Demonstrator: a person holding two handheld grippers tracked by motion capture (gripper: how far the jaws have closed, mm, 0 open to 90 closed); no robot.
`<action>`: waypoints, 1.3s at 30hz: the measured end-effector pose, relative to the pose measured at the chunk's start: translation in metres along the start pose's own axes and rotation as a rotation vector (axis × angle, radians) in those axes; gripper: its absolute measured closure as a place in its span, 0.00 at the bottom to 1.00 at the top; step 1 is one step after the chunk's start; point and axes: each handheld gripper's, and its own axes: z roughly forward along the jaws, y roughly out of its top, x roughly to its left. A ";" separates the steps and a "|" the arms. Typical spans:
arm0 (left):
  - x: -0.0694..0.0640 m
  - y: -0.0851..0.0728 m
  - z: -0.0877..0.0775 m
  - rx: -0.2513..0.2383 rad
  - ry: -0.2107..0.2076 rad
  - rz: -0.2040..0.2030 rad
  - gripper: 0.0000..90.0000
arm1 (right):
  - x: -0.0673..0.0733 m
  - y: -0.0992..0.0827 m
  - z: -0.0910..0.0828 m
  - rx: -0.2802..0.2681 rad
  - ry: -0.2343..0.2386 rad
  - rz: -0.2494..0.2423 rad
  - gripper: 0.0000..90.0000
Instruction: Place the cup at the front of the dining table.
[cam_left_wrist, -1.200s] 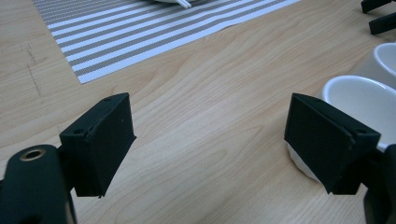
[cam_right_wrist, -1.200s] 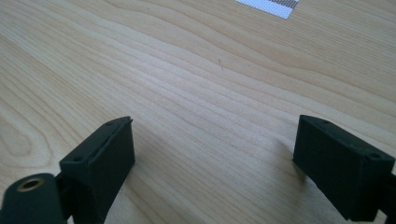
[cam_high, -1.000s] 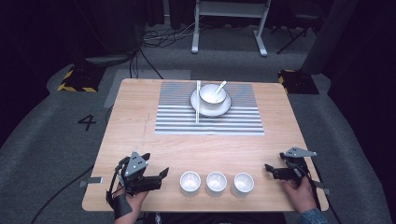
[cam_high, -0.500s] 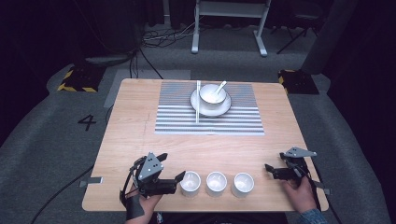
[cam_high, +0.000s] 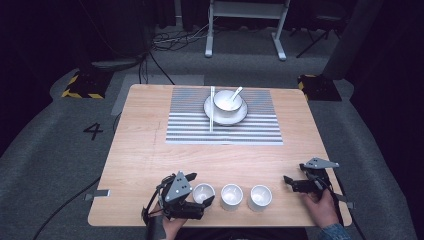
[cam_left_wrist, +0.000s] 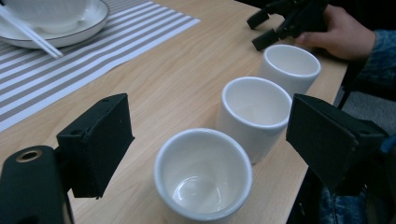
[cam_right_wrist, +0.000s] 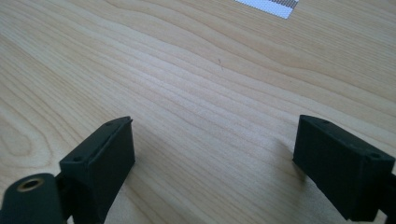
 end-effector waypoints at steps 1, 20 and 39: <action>-0.002 0.000 0.002 0.001 -0.008 0.004 0.16 | 0.000 0.000 0.000 0.000 0.000 0.000 0.14; -0.001 -0.021 0.035 0.071 0.031 -0.010 0.16 | 0.000 0.000 0.000 0.000 -0.001 -0.001 0.14; 0.005 -0.035 0.045 0.195 0.030 -0.029 0.28 | 0.000 0.000 0.000 -0.001 0.000 -0.002 0.14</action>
